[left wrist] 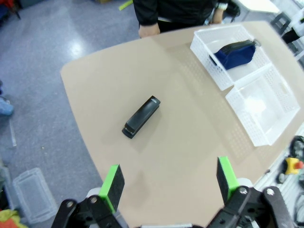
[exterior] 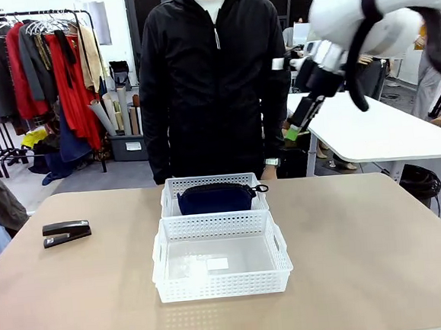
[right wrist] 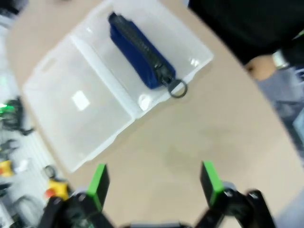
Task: Distribute items into two baskets.
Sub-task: Pick up the Stapler that the person points to.
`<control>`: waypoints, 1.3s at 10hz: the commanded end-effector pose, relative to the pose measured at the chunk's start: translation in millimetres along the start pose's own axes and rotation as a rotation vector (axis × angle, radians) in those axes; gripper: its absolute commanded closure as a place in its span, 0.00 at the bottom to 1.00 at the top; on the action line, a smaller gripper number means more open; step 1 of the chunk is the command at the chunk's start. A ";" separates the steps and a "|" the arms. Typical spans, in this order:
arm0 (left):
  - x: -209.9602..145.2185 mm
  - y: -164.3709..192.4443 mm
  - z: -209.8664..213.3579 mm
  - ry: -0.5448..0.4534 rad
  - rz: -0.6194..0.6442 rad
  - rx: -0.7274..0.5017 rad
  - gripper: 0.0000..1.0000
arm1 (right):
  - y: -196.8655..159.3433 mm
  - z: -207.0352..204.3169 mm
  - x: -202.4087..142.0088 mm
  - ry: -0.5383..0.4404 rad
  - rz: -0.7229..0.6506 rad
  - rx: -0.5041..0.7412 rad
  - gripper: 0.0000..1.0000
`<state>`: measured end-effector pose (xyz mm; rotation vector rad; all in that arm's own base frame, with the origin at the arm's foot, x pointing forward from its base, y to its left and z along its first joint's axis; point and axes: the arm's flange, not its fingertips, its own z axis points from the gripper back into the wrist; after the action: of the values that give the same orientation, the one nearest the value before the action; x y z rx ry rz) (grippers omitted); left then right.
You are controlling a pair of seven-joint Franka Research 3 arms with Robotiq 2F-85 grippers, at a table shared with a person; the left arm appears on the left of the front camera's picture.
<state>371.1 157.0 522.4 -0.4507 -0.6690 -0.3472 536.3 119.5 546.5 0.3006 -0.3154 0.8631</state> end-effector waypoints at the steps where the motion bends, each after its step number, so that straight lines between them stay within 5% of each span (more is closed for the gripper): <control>1: -0.1 1.2 0.3 -0.015 -0.009 -0.015 0.00 | 17.9 6.7 -56.7 -0.097 -0.027 0.028 0.00; 10: -0.1 1.2 0.3 -0.015 -0.009 -0.015 0.00 | -2.4 55.0 -235.4 -0.342 -0.283 0.121 0.00; 13: -0.1 1.2 0.3 -0.015 -0.009 -0.015 0.00 | -10.1 58.7 -253.5 -0.347 -0.315 0.135 0.00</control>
<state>371.0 156.9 522.5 -0.4503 -0.6689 -0.3474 380.8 -84.7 502.5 0.5881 -0.4980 0.5137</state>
